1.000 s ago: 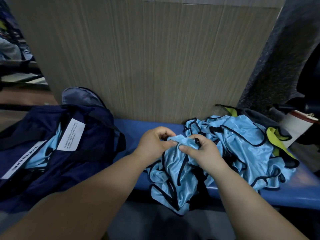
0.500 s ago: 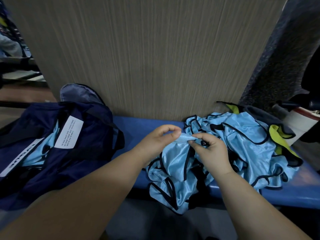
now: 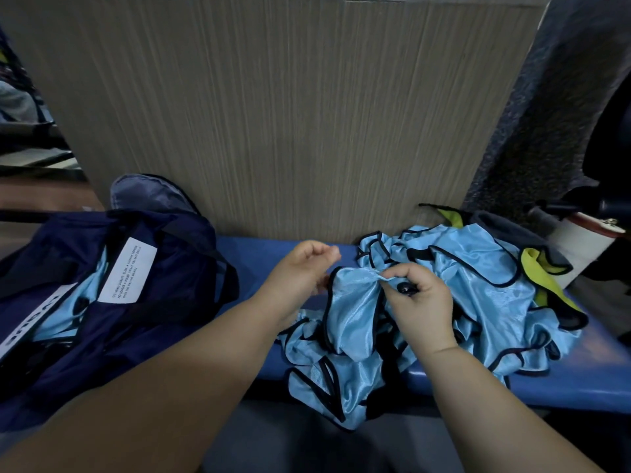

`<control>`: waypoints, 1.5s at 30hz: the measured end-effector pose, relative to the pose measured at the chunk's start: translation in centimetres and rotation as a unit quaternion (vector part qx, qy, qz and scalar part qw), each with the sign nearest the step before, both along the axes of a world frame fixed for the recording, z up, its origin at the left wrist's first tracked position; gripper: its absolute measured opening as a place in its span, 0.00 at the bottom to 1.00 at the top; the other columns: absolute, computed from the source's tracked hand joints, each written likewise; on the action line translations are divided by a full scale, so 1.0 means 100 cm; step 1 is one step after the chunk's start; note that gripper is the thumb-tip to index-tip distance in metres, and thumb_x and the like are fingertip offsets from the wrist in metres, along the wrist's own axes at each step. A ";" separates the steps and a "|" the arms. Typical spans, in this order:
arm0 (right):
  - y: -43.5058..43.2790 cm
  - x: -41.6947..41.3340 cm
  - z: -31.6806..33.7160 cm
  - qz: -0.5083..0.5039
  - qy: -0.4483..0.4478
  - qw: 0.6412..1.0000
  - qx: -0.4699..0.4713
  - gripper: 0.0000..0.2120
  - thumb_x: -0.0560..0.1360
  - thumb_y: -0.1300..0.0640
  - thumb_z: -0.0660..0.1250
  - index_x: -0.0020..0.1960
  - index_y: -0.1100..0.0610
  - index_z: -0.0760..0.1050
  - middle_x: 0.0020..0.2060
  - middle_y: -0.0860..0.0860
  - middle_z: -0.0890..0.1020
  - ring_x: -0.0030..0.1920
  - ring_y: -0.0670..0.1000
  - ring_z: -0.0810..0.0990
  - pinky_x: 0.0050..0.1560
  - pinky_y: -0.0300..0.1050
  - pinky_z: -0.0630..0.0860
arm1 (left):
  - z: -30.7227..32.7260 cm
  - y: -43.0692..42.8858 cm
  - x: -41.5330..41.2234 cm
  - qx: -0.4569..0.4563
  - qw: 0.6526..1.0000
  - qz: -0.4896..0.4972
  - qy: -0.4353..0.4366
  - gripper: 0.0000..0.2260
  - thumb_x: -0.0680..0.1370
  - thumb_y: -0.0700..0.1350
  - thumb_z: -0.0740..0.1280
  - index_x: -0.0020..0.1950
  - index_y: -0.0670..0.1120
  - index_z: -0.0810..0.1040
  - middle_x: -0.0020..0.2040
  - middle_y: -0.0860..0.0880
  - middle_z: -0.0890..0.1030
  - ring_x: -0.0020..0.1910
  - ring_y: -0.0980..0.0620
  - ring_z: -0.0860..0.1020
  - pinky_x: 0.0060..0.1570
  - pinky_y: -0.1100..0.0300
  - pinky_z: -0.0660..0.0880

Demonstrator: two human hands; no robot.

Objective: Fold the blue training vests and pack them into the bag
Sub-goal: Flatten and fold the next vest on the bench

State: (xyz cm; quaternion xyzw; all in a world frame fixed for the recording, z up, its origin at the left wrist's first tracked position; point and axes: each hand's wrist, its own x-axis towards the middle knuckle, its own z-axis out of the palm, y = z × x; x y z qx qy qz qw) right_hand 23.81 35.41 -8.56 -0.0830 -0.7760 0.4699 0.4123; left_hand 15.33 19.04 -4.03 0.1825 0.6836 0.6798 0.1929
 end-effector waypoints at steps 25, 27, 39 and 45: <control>0.000 0.010 0.014 0.104 -0.047 0.993 -0.034 0.27 0.67 0.78 0.60 0.33 0.44 0.71 0.31 0.40 0.75 0.30 0.41 0.69 0.32 0.35 0.67 | 0.012 0.008 0.011 -0.057 0.985 -0.052 0.157 0.07 0.76 0.38 0.69 0.47 0.50 0.83 0.44 0.52 0.84 0.44 0.56 0.79 0.49 0.62 0.77; 0.002 0.012 0.017 0.111 -0.058 0.990 -0.060 0.22 0.70 0.77 0.60 0.37 0.50 0.72 0.31 0.40 0.75 0.25 0.43 0.65 0.27 0.35 0.65 | 0.013 0.007 0.010 -0.028 0.987 -0.054 0.150 0.08 0.77 0.38 0.69 0.49 0.52 0.81 0.42 0.50 0.83 0.42 0.51 0.77 0.48 0.58 0.75; 0.007 0.016 0.026 0.130 -0.077 0.975 -0.161 0.14 0.74 0.68 0.68 0.39 0.51 0.74 0.32 0.53 0.73 0.26 0.50 0.64 0.27 0.41 0.63 | 0.024 0.016 0.012 0.028 0.951 0.027 0.308 0.17 0.76 0.32 0.68 0.44 0.56 0.83 0.47 0.53 0.82 0.48 0.58 0.79 0.51 0.66 0.74; 0.017 0.015 0.029 0.119 -0.070 0.953 -0.268 0.08 0.69 0.58 0.64 0.43 0.51 0.81 0.36 0.60 0.74 0.35 0.60 0.70 0.37 0.53 0.69 | 0.038 0.015 0.012 -0.001 0.970 -0.003 0.242 0.13 0.78 0.32 0.64 0.47 0.47 0.84 0.38 0.62 0.83 0.38 0.67 0.79 0.40 0.75 0.72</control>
